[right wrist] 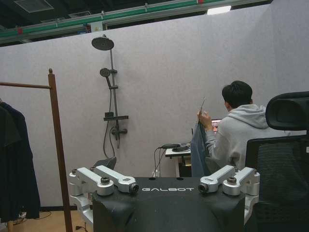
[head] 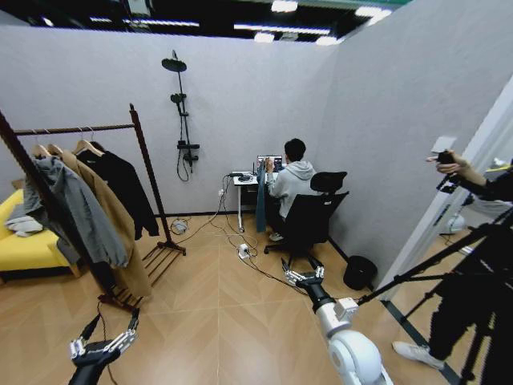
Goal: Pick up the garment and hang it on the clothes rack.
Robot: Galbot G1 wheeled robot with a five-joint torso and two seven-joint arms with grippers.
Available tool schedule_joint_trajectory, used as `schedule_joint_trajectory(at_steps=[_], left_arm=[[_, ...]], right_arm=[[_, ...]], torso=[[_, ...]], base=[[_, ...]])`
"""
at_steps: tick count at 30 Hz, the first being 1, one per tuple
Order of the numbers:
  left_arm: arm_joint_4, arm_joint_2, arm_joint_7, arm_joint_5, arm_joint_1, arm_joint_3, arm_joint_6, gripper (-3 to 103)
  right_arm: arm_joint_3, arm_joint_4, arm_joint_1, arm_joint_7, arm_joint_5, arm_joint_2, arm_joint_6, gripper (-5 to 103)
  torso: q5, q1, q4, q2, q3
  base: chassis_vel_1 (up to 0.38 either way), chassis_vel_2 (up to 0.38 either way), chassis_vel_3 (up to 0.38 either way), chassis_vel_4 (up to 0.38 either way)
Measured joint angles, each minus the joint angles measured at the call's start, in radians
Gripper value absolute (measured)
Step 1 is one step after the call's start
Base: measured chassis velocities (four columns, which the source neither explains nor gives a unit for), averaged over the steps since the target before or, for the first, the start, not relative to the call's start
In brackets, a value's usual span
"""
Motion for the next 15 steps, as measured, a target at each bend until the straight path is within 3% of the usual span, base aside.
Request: schedule_joint_trajectory(at_steps=[13,15], left_arm=[[0.000,0.000,0.000,0.000,0.000,0.000,0.000,100],[0.000,0.000,0.000,0.000,0.000,0.000,0.000,100]], right_arm=[[0.010,-0.014,-0.003,-0.013,0.005,-0.003,0.009,100],[0.017,-0.026,0.008,-0.013,0.007,-0.003,0.009,100]], torso=[[0.0011,0.000,0.0001,0.000,0.000],[-0.0005,0.000,-0.0003,0.000,0.000]], base=[[-0.296,0.301,0.302,-0.309],[-0.385,0.359,0.368,-0.365]])
